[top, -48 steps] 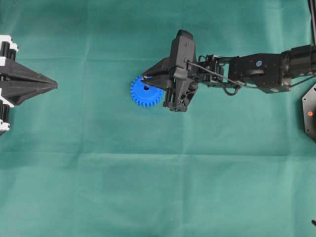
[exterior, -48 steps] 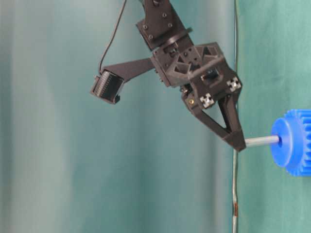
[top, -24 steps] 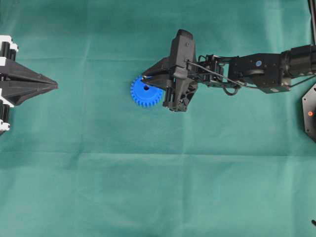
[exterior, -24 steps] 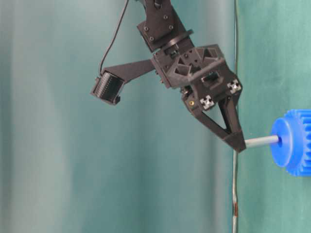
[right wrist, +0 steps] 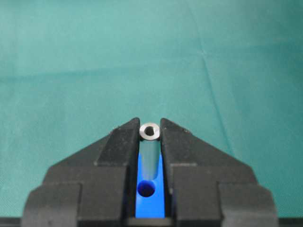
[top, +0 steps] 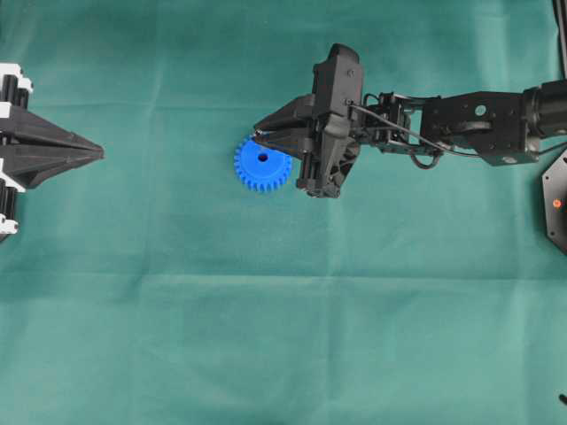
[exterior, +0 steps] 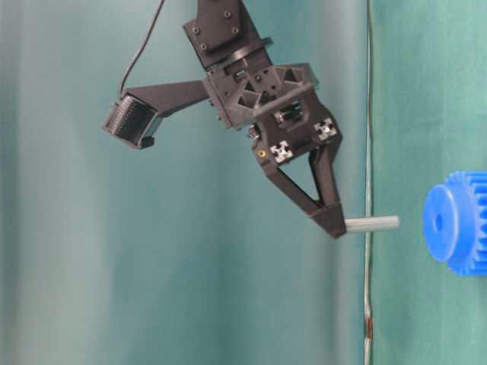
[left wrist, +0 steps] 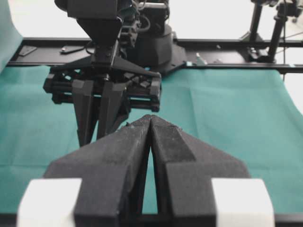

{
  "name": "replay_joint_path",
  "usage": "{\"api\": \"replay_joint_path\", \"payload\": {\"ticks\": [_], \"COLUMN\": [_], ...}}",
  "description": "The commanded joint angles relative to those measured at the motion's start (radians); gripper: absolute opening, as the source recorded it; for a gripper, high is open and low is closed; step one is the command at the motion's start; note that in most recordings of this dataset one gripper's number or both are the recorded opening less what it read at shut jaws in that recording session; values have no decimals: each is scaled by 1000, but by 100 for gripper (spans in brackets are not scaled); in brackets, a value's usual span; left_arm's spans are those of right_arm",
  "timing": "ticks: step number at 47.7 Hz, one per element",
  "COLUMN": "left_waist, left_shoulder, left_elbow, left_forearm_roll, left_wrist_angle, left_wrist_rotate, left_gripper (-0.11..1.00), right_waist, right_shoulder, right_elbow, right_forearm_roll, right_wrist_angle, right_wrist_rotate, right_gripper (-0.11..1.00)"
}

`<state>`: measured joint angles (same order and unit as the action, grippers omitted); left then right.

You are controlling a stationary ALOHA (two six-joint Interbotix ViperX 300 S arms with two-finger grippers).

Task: Insert the shaft placed at a random location into the center hole of the medium gear at another random location.
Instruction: 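Align the held shaft above the gear's center hole and lower it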

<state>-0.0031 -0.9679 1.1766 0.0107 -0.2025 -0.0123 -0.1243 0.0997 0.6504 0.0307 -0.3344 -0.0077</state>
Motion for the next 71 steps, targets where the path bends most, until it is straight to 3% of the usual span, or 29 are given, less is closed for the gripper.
{"api": "replay_joint_path", "payload": {"ticks": [1, 17, 71], "left_waist": [3, 8, 15], "left_shoulder": [8, 8, 8], "left_elbow": [-21, -23, -21], "left_forearm_roll": [3, 3, 3], "left_wrist_angle": [-5, -3, 8], "left_wrist_rotate": [-2, -2, -2], "left_gripper": [0, 0, 0], "right_waist": [5, 5, 5], "right_shoulder": [8, 74, 26], "right_elbow": [-12, -12, -12], "right_forearm_roll": [0, 6, 2], "right_wrist_angle": [-26, -46, -54], "right_wrist_rotate": [2, 8, 0], "right_gripper": [13, 13, 13]}}
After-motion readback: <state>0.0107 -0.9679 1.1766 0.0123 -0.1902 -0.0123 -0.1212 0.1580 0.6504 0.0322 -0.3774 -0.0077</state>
